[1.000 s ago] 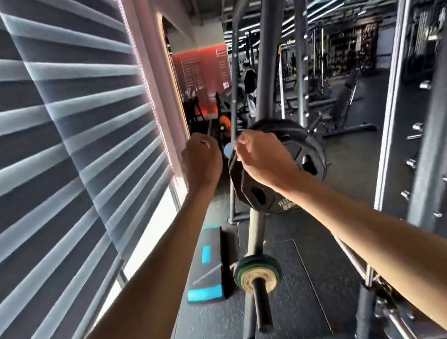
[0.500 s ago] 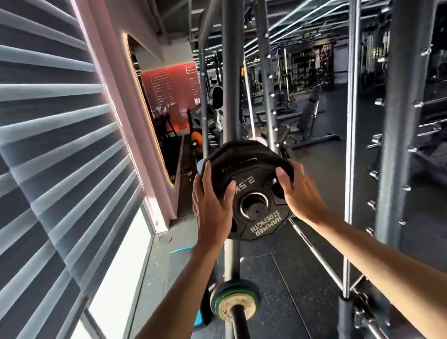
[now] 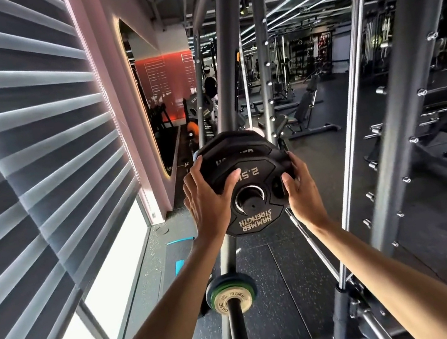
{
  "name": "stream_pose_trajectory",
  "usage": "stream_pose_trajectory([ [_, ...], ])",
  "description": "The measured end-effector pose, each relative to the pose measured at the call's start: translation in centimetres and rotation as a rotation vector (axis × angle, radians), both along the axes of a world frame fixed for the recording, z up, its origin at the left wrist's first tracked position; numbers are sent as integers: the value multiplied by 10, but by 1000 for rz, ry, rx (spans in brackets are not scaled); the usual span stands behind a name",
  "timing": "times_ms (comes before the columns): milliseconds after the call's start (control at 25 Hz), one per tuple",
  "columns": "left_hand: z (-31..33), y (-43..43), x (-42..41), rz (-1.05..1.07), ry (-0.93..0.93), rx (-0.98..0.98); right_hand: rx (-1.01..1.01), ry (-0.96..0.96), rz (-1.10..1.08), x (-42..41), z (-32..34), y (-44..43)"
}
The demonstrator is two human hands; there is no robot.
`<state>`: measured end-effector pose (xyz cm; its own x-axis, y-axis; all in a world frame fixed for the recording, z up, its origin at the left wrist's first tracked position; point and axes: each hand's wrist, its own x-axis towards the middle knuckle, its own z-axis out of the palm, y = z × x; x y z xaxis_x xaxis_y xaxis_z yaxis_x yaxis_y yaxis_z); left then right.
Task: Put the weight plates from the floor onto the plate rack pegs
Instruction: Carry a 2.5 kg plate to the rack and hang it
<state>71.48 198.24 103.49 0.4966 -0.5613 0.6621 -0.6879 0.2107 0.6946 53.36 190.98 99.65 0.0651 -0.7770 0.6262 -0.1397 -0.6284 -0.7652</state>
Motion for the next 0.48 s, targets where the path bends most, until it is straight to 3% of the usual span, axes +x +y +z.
stream_pose_trajectory([
  [480, -12, -24, 7, 13, -70, -155, -49, 17, -55, 9, -6, -8],
])
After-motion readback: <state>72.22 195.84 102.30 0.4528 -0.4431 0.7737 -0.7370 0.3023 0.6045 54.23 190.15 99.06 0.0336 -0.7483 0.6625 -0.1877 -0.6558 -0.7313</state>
